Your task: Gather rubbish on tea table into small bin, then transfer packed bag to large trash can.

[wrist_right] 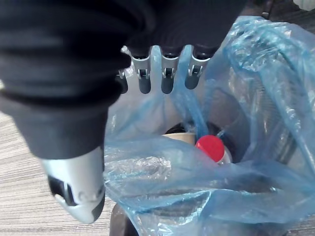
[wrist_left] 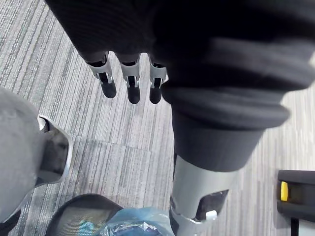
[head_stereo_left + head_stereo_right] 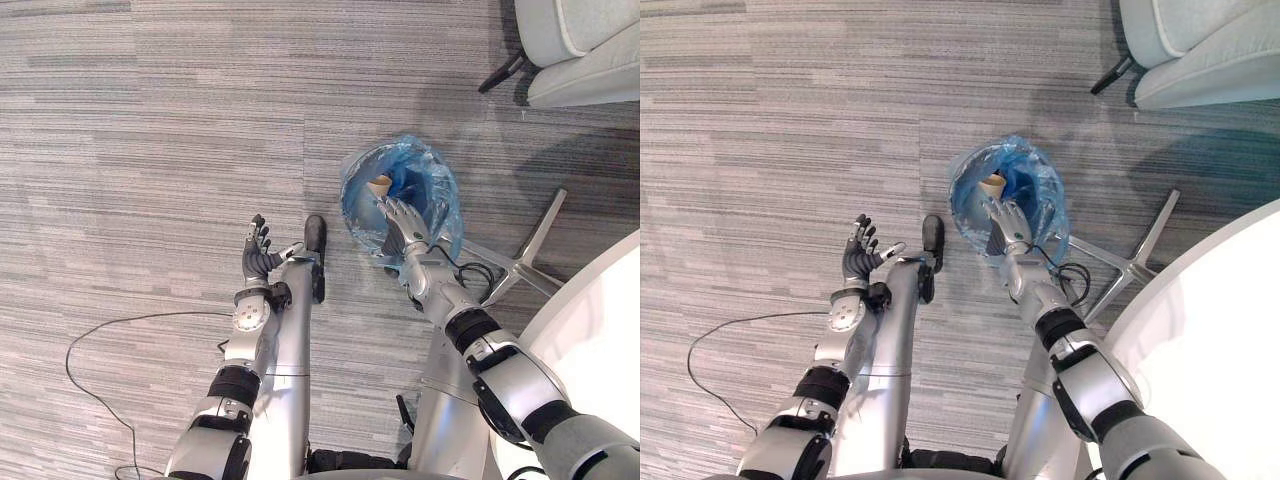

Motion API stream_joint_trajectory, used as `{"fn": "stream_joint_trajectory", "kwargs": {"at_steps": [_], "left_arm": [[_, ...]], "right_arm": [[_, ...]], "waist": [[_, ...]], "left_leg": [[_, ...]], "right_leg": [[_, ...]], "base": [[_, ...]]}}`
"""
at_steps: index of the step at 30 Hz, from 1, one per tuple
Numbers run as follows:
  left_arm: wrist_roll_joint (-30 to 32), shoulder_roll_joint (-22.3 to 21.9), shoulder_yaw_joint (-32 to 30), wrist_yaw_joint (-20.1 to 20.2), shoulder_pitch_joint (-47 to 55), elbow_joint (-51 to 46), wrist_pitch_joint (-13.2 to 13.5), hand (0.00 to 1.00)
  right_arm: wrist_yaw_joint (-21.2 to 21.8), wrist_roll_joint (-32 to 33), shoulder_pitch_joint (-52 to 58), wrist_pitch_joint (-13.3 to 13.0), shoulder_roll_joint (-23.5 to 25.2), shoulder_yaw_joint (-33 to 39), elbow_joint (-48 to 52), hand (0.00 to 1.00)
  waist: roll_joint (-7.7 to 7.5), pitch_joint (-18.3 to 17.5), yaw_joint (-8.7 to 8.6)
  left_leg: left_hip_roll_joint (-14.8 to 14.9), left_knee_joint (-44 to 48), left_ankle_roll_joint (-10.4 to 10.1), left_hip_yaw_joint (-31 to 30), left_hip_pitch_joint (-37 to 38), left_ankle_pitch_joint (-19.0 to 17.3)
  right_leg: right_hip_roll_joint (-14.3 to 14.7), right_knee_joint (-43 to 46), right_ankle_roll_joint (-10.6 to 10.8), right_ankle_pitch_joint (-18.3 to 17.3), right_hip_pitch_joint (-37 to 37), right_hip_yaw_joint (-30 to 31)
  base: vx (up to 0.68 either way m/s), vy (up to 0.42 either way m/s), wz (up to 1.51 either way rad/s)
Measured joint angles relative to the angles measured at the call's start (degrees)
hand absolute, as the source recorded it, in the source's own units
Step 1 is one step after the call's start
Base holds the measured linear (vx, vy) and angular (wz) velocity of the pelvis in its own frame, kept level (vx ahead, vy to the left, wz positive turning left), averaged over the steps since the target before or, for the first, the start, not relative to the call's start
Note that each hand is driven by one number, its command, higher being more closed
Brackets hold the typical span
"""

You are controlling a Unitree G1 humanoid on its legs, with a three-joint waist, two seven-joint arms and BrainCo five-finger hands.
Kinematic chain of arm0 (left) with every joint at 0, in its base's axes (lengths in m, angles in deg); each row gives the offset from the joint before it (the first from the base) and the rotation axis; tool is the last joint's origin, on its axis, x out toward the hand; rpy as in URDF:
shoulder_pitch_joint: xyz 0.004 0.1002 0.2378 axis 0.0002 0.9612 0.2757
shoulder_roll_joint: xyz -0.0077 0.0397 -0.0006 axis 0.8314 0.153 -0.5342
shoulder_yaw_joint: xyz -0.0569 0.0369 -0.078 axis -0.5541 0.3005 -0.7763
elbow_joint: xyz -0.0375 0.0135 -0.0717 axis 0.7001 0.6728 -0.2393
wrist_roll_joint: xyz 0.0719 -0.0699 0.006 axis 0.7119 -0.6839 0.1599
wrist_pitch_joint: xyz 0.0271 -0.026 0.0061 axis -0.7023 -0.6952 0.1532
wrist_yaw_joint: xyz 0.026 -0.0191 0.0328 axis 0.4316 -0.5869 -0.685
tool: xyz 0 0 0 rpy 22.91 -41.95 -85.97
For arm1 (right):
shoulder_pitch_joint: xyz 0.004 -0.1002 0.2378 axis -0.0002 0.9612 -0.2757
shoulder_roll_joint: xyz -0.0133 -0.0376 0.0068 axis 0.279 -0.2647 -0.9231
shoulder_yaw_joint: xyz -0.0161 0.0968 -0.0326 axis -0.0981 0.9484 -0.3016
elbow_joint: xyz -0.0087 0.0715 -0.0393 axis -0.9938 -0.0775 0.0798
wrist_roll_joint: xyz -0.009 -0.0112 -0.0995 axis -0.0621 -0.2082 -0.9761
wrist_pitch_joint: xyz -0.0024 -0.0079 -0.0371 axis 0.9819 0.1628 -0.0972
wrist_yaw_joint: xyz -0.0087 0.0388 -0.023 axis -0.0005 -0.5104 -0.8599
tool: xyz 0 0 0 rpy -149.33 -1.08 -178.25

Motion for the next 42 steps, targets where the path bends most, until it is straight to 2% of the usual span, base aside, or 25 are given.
{"fn": "stream_joint_trajectory", "kwargs": {"at_steps": [13, 15, 16, 24, 34, 39, 42], "left_arm": [[-0.1, 0.7, 0.0, 0.0, -0.5, 0.1, 0.2, 0.00], [-0.1, 0.7, 0.0, 0.1, -0.5, 0.0, 0.2, 0.00], [-0.1, 0.8, 0.0, 0.1, -0.5, -0.1, 0.2, 0.00], [-0.1, 1.5, 0.0, 0.1, -0.5, -0.2, 0.2, 0.00], [0.0, 1.5, 0.0, 0.2, -0.5, -0.3, 0.1, 0.00], [0.0, 1.4, -0.1, 0.2, -0.5, -0.3, 0.0, 0.00], [0.0, 1.3, -0.1, 0.2, -0.5, -0.3, -0.6, 0.00]], "right_arm": [[0.3, 0.0, -1.9, 0.6, -0.2, 0.0, -5.2, 0.00], [0.6, 0.0, -2.4, 1.4, -0.2, 0.0, -6.2, 0.00], [0.9, 0.0, -2.6, 1.6, -0.2, 0.0, -6.2, 1.00], [2.5, 0.1, -4.3, 3.0, -0.7, 0.1, -9.0, 1.00], [2.4, 0.8, -4.5, 3.0, -0.6, 0.0, -10.1, 1.00], [1.9, 2.4, -4.6, 2.9, -0.5, 0.0, -8.7, 1.00], [0.8, 3.6, -3.8, 2.7, -0.5, 0.0, -4.5, 1.00]], "waist": [[-0.29, 0.2, 0.07], [-0.29, 0.2, 0.10], [-0.29, 0.2, 0.10], [-0.30, 0.2, 0.15], [-0.29, 0.2, 0.19], [-0.29, 0.2, 0.18], [-0.30, 0.2, -0.07]], "left_leg": [[0.0, 0.5, 0.0, -0.1, -1.8, 0.0], [0.0, 0.6, 0.0, -0.1, -2.0, 0.0], [0.0, 0.7, 0.0, 0.0, -2.3, 0.0], [-0.1, 2.2, 0.1, 0.0, -4.0, -0.1], [0.0, 2.3, 0.1, 0.3, -4.0, 0.0], [0.2, 2.9, 0.2, 0.4, -3.5, -0.1], [0.3, 3.4, 0.3, 0.5, -2.6, -0.2]], "right_leg": [[-0.1, 0.5, 0.0, 0.0, -1.6, -0.1], [-0.1, 0.5, 0.0, 0.0, -1.9, 0.0], [-0.2, 0.6, 0.0, 0.0, -2.2, 0.0], [-0.6, 2.2, 0.1, -0.1, -3.8, 0.2], [-0.6, 2.3, 0.1, -0.1, -4.0, 0.4], [-0.5, 2.7, 0.1, -0.1, -3.5, 0.6], [-0.4, 2.9, 0.0, 0.0, -2.5, 0.7]], "base": [[-0.01, 0.006, 0.00], [-0.03, 0.013, 0.00], [0.00, 0.000, 0.00], [-0.03, 0.010, 0.01], [-0.03, 0.013, 0.00], [-0.04, 0.017, -0.02], [-0.05, 0.017, -0.04]]}}
